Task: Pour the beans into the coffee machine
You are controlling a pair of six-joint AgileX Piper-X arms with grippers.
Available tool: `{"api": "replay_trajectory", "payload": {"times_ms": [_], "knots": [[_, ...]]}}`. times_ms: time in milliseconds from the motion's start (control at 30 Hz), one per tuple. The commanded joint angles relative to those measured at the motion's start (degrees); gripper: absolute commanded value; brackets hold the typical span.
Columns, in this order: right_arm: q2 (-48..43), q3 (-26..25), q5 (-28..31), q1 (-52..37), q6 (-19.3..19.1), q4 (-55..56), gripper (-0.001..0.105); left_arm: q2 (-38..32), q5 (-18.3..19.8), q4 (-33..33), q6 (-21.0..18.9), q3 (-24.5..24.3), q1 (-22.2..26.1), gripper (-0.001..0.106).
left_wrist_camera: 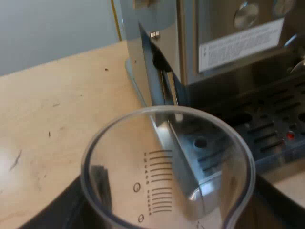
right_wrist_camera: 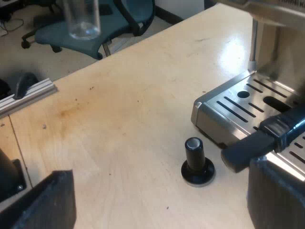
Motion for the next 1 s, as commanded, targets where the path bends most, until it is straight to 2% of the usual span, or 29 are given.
{"api": "replay_trajectory", "payload": {"times_ms": [33, 267, 300, 400, 500, 733, 1000], "knots": [[1.0, 0.6, -0.8, 0.1, -0.3, -2.5, 0.079, -0.5, -0.2, -4.2, -1.4, 2.0, 0.0, 0.021], [7.9, 1.0, -0.8, 0.1, -0.3, -7.3, 0.079, -0.5, -0.2, -14.0, -2.3, 9.2, 0.0, 0.021], [10.4, 1.0, -0.8, 0.1, -0.3, -9.1, 0.079, -0.1, -0.2, -18.0, -4.0, 12.0, 0.0, 0.021], [13.9, 1.0, -0.8, 0.2, -0.3, -11.7, 0.079, 0.5, -0.2, -22.2, -6.5, 15.8, 0.0, 0.021], [16.6, 1.0, -0.8, 0.2, -0.3, -13.6, 0.079, 1.2, -0.2, -26.2, -7.1, 18.2, 0.0, 0.021], [21.2, 1.0, -0.8, 0.2, -0.3, -17.3, 0.079, 4.9, -2.5, -35.6, -7.1, 21.3, 0.0, 0.021], [24.4, 1.0, -0.8, 0.2, -0.3, -20.9, 0.079, 17.2, -2.5, -47.4, -6.3, 21.3, 0.0, 0.021]]}}
